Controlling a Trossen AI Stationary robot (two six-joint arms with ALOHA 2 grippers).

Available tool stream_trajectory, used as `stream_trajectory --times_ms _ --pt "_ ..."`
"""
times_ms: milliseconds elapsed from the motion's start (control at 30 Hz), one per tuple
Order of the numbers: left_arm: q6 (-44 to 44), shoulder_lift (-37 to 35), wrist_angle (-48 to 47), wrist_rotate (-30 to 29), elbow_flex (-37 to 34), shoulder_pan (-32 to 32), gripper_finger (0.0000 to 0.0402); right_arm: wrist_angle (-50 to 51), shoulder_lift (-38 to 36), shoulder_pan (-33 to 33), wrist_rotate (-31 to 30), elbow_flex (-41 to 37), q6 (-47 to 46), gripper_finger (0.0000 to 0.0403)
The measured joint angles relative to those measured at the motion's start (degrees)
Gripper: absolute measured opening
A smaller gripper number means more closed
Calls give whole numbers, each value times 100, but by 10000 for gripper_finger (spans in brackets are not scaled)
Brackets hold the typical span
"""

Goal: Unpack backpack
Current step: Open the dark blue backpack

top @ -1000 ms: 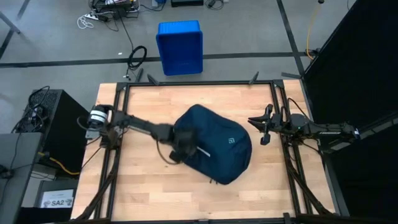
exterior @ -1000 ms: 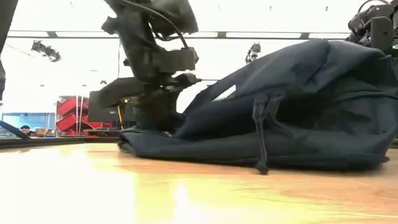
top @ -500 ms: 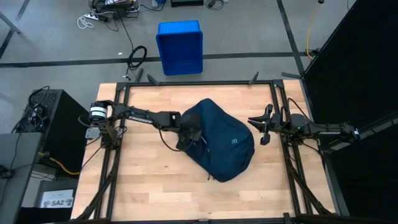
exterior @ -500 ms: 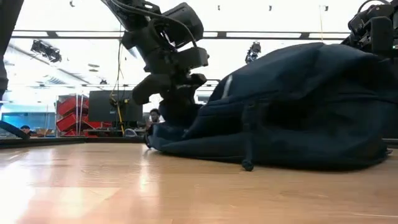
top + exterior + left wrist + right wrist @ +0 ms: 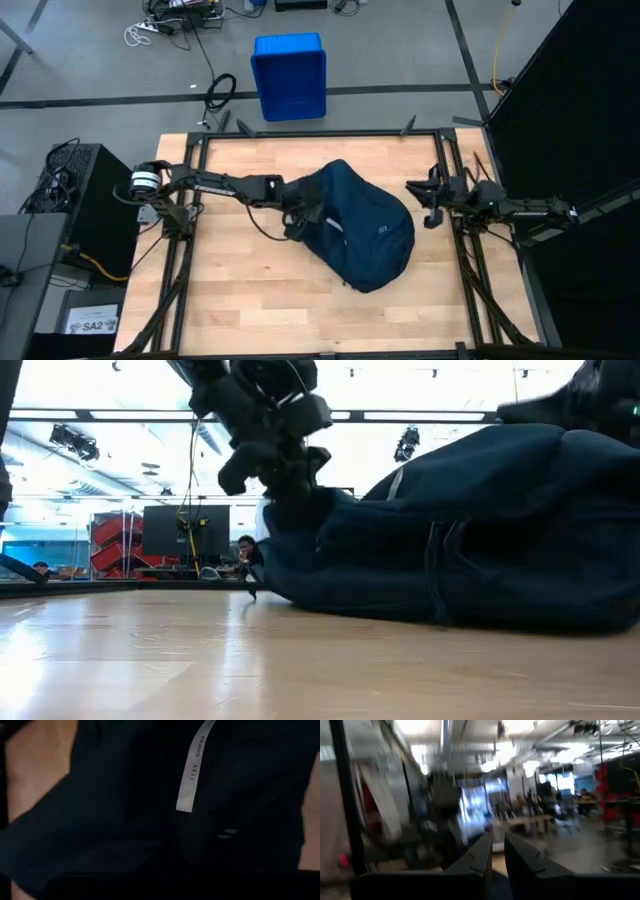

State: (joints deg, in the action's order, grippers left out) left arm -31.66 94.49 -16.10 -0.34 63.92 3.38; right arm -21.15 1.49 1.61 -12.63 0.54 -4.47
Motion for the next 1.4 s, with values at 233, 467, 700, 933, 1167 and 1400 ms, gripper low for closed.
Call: stream_trajectory --times_ms 233,467,700,933,1167,1400 --pt "35 -123 207 0 2 0 0 -1217 235 -7 1115 12 -476 25" --pt "288 -122 309 42 2 2 0 -1205 1664 -376 1204 512 -440 29" --pt "623 -123 340 68 4 2 0 -134 4170 -1243 172 2104 644 29" --pt "687 -122 341 65 4 2 0 2367 6148 -2575 -1090 4499 1044 29" --pt "809 -122 356 -3 4 47 0 3442 7664 -3824 -2011 5701 1178 32" --pt "1008 -122 245 -454 15 90 18 3370 8856 -4230 -2478 5758 956 84"
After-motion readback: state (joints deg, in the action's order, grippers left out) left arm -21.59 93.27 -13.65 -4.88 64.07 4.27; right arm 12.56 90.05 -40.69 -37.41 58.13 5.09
